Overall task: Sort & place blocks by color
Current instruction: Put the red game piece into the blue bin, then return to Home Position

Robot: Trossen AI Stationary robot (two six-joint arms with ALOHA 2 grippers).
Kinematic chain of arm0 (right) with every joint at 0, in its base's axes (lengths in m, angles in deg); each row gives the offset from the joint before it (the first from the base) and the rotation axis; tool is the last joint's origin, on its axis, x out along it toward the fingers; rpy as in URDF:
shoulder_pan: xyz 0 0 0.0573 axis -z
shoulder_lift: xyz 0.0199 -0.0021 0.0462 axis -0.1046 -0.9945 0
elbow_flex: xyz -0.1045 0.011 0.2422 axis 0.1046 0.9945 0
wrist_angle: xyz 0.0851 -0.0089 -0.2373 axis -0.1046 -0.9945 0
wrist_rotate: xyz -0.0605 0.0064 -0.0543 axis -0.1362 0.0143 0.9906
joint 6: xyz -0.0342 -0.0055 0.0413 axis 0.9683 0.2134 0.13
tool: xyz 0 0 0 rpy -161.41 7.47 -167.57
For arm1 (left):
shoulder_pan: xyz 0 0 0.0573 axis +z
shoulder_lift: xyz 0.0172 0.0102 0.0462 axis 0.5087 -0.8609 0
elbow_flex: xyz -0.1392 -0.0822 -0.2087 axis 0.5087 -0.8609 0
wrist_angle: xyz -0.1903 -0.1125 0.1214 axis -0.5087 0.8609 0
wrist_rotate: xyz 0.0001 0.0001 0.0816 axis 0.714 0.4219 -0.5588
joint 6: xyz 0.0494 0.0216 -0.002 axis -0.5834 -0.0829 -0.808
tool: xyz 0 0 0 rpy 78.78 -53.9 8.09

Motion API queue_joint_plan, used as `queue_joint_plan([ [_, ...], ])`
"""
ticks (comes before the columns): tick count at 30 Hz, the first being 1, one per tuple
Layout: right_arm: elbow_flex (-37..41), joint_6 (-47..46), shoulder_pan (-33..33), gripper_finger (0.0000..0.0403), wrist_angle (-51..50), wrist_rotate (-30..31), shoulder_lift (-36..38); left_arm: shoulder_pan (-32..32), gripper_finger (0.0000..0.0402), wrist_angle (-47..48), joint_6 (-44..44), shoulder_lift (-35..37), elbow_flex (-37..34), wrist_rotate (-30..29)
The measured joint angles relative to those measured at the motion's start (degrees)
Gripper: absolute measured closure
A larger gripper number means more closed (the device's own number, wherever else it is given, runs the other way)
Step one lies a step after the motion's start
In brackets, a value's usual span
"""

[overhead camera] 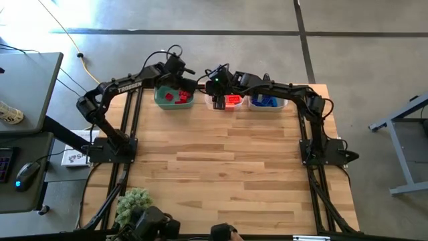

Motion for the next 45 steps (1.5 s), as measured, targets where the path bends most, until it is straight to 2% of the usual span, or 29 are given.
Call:
queue_joint_plan([
  [5,0.0,-0.2,0.2,0.0167,-0.1,0.0,0.0,0.0,0.0325,4.1,-0.7,0.0,0.0,-7.0],
  [10,0.0,-0.2,-0.2,0.0167,0.1,0.0,0.0,0.0,0.0304,4.6,-2.3,0.0,0.0,-7.4],
  [23,0.0,-5.1,-3.5,0.0167,-0.6,0.0,0.1,0.0,0.0216,4.6,-4.9,0.0,0.0,0.2],
  [30,0.0,-16.7,-6.9,0.0167,-2.5,0.0,0.1,-1.0,0.0209,4.6,-6.4,4.4,0.0,11.4],
  [33,0.0,-21.8,-8.8,0.0167,-4.6,-0.5,0.1,-3.0,0.0209,4.6,-7.4,8.0,0.0,11.9],
  [36,0.0,-26.2,-10.5,0.0167,-7.0,-3.0,0.1,-6.1,0.0209,4.6,-7.8,12.0,0.0,11.7],
  [41,0.0,-31.7,-13.4,0.0167,-7.9,-11.4,0.1,-13.4,0.0209,4.5,-8.9,18.4,-0.6,11.4],
  [45,0.0,-36.8,-15.7,0.0167,-7.9,-17.0,0.1,-19.2,0.0209,2.2,-7.4,23.4,-4.0,10.3],
])
